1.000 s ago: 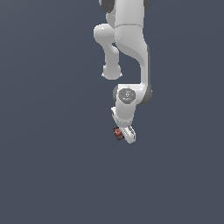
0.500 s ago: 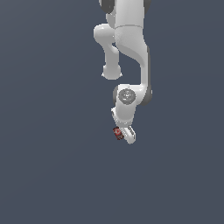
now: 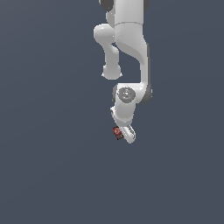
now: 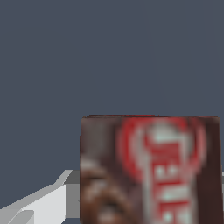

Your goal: Pick up the object and move it to a goal position.

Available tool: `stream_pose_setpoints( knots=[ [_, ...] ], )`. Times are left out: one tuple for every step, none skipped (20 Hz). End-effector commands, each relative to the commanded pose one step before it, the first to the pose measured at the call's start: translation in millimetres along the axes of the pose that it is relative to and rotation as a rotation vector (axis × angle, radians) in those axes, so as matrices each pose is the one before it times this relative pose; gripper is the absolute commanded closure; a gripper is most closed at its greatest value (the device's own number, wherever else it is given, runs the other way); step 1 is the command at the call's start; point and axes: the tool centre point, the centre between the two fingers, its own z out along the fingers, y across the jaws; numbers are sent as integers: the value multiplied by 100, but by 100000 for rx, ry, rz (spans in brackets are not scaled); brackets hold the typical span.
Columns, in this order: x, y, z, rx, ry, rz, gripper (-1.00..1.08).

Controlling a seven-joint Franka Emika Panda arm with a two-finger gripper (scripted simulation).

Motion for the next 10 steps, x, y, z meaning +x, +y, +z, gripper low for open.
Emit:
stream_pose_setpoints(
  knots=[
    [379, 53, -957, 106, 8, 78, 108],
    [179, 41, -508, 0, 0, 0, 108],
    [203, 46, -573, 0, 0, 0, 108],
    [225, 51, -637, 0, 0, 0, 108],
    [271, 64, -688, -8, -27, 40, 108],
    [269, 60, -758, 0, 0, 0, 108],
    [289, 63, -815, 0, 0, 0, 108],
    [334, 76, -857, -13, -19, 43, 108],
    [328, 70, -921, 0, 0, 0, 108],
    [347, 73, -971, 0, 0, 0, 108]
  ],
)
